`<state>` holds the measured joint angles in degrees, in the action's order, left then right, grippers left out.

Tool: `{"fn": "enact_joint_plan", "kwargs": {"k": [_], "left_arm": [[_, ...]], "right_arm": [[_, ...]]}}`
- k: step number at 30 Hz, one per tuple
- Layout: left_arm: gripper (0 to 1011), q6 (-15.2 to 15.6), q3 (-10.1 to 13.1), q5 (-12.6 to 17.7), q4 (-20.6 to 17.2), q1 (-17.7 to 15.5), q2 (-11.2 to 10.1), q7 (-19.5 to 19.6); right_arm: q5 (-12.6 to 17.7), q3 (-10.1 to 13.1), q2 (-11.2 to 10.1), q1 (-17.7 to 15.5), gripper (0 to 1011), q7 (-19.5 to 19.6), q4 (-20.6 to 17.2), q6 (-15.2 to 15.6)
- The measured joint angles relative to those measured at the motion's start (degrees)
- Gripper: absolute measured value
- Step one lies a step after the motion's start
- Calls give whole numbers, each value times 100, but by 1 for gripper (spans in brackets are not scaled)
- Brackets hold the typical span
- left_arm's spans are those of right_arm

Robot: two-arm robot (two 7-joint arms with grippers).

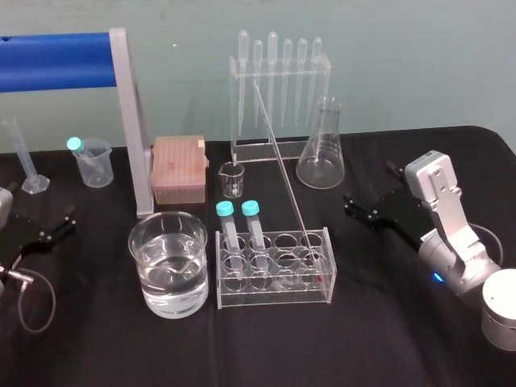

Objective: Hold the thermometer with one hand and immerse one end into the beaker, then reinsert it into the test tube rack.

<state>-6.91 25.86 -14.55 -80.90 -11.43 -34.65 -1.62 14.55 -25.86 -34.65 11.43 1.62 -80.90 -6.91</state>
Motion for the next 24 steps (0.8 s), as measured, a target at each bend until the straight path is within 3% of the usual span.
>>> {"fn": "enact_joint_plan", "kwargs": {"k": [24], "left_arm": [[1008,0,0,0,0,0,0,0]], "right_arm": [[-1,20,6,-3,1003,-2,0,0]]}}
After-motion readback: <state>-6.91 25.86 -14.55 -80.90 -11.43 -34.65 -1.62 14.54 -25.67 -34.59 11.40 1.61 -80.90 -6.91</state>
